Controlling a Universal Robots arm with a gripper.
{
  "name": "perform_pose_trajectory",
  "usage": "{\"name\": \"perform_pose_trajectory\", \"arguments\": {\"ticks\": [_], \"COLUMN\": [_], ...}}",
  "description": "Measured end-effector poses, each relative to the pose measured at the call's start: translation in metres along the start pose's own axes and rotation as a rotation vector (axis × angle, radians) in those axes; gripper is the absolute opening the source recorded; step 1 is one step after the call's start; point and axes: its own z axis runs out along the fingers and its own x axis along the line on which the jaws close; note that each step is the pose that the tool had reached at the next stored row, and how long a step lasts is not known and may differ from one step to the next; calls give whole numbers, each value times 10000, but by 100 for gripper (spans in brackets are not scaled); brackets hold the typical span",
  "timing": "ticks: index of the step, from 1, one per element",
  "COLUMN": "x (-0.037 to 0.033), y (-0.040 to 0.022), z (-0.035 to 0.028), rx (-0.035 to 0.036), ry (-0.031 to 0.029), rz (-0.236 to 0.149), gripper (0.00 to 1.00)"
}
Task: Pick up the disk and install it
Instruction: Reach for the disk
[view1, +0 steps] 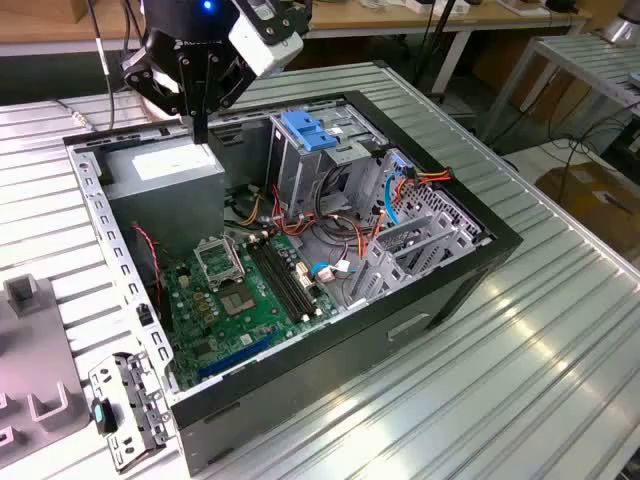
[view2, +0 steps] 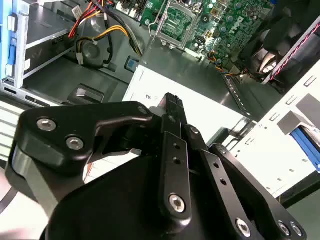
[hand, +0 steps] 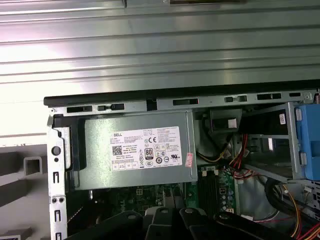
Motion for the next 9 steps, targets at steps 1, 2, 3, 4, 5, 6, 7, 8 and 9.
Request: {"name": "perform_pose_trajectory", "arguments": {"ticks": [1,2,3,4,5,6,7,8,9], "x": [0,0,0,0,1,6,10,14,20], "y": [0,0,0,0,0,-1,-1,-1,-2], "z": [0,0,0,0,0,0,0,0,0], "rx": [0,0,0,0,1,1,0,0,-1], "ry": [0,0,0,0,0,0,0,0,0], "rz": [-1,-1,0,0,0,1,1,1,0], "gripper": [11,11,11,11,11,11,11,11,11]}}
